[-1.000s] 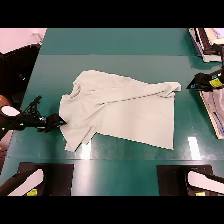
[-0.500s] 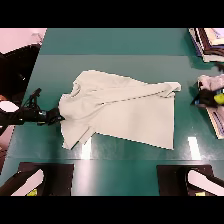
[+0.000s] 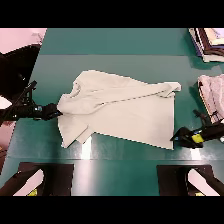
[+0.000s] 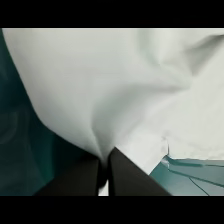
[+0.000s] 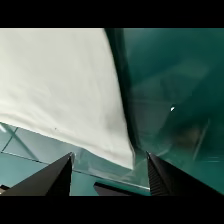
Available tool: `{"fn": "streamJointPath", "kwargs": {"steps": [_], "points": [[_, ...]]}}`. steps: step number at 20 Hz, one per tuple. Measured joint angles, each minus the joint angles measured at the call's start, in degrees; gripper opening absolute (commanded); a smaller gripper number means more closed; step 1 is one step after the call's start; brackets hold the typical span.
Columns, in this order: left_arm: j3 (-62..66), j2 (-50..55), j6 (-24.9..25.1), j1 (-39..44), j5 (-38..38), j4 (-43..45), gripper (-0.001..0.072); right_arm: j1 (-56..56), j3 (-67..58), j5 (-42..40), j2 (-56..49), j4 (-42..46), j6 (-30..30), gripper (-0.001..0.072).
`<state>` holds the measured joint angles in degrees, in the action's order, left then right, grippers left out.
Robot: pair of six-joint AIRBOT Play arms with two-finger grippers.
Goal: Fold the shirts.
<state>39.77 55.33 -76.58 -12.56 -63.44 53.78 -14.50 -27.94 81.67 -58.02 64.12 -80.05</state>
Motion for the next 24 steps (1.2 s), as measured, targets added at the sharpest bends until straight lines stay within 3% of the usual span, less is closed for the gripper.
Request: {"fn": "streamJointPath", "kwargs": {"steps": [3, 5, 6, 7, 10, 12, 15, 24], "points": [[0.11, -0.04, 0.24, 0.00, -0.04, 0.00, 0.0028, 3.52, 2.97, -1.62, -1.97, -2.69, -0.83, 0.0472], [0.11, -0.07, 0.39, 0.00, -0.15, 0.02, 0.0028, 6.10, 3.96, -3.52, -3.45, -3.61, -0.90, 0.0170], [0.15, -0.04, 0.42, 0.00, -0.20, 0.04, 0.0028, 7.26, 4.22, -4.39, -3.80, -3.32, -0.90, 0.0060], [0.22, -0.11, 0.44, 0.02, -0.24, 0.07, 0.0027, 8.46, 4.44, -5.16, -3.98, -3.52, -0.90, 0.0021], [1.44, -0.17, 0.50, 0.02, -1.57, 0.35, 0.0027, 10.93, 3.48, -5.95, -1.99, -2.80, -0.92, 0.0021], [3.98, -0.79, 0.46, 0.02, -3.02, 0.83, 0.0027, 11.61, -0.24, -11.41, 1.18, -0.85, -0.92, 0.0020], [11.04, -4.50, -0.37, 0.02, -4.28, 1.31, 0.0027, 12.26, -10.25, -10.21, 6.62, -1.95, -0.98, 0.0019], [55.10, -15.34, -5.70, 0.04, -8.07, 1.51, 0.0027, 12.44, -59.39, -8.85, 11.96, 3.08, -0.33, 0.0019]]}}
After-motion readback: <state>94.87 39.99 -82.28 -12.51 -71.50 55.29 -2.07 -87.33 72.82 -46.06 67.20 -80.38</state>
